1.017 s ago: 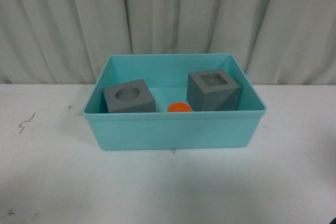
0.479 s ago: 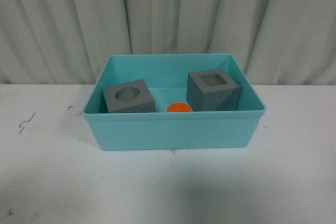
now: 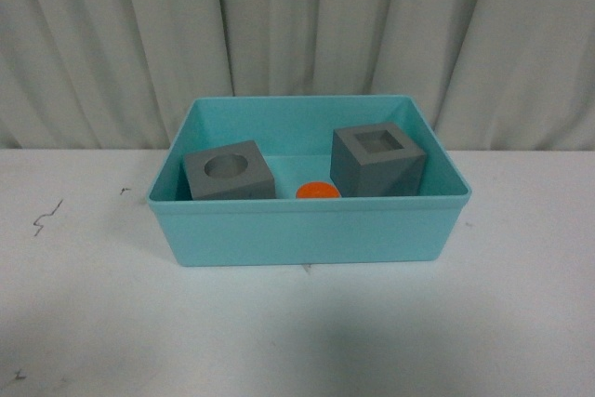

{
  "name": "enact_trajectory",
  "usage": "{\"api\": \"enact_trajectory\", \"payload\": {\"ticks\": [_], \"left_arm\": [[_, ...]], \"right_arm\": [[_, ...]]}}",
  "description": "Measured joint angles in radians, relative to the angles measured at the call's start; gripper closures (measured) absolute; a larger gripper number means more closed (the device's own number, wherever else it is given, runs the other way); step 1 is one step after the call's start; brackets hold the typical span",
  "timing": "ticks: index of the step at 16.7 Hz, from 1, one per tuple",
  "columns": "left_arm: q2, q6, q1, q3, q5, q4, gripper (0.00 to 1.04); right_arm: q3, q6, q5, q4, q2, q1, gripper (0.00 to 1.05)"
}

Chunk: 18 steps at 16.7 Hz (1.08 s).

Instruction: Place gray and orange parts in blue box

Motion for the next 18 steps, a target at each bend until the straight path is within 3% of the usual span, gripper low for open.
{"api": "enact_trajectory", "payload": {"ticks": [16,18], "left_arm": [[0.0,0.0,0.0,0.0,0.0,0.0,0.07],[0.0,0.0,0.0,0.0,-0.002,0.0,0.07]], "right_arm": [[0.0,0.0,0.0,-0.327,-0.325,0.0,1.03],[0.0,0.0,-0.002,-0.51,-0.482,0.0,1.03]]}}
